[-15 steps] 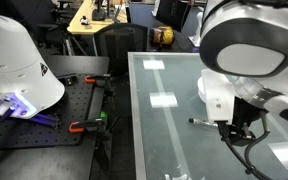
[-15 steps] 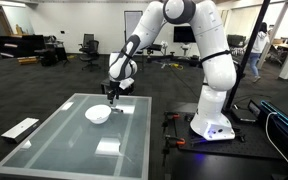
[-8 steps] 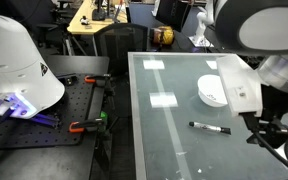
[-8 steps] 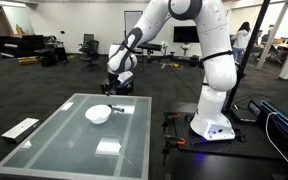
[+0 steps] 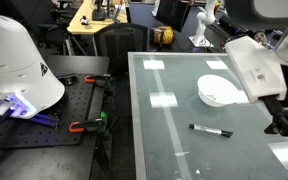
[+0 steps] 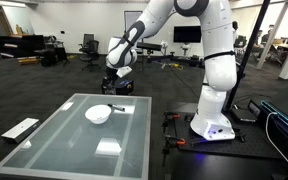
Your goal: Take the marker from the bowl and put it on the table
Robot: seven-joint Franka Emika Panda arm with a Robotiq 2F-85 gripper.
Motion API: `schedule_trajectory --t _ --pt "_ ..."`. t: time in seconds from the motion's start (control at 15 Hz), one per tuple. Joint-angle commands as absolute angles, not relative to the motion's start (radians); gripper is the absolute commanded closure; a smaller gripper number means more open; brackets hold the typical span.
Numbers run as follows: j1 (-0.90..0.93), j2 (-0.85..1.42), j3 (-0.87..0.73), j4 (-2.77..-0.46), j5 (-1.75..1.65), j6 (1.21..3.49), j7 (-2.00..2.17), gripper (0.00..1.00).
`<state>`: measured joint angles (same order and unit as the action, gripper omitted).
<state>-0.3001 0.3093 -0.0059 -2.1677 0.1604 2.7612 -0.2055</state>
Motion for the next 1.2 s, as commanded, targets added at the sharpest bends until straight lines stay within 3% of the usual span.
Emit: schedule_trajectory --t 0.0,0.73,1.13 --pt "-0.309 0.244 0.034 -2.213 0.239 2.774 -0.314 0.0" --pt "-0.324 0.158 0.132 -2.246 0.49 2.761 -0.61 0.0" --pt "-0.306 0.19 0.113 -2.221 0.459 2.763 -0.576 0.0"
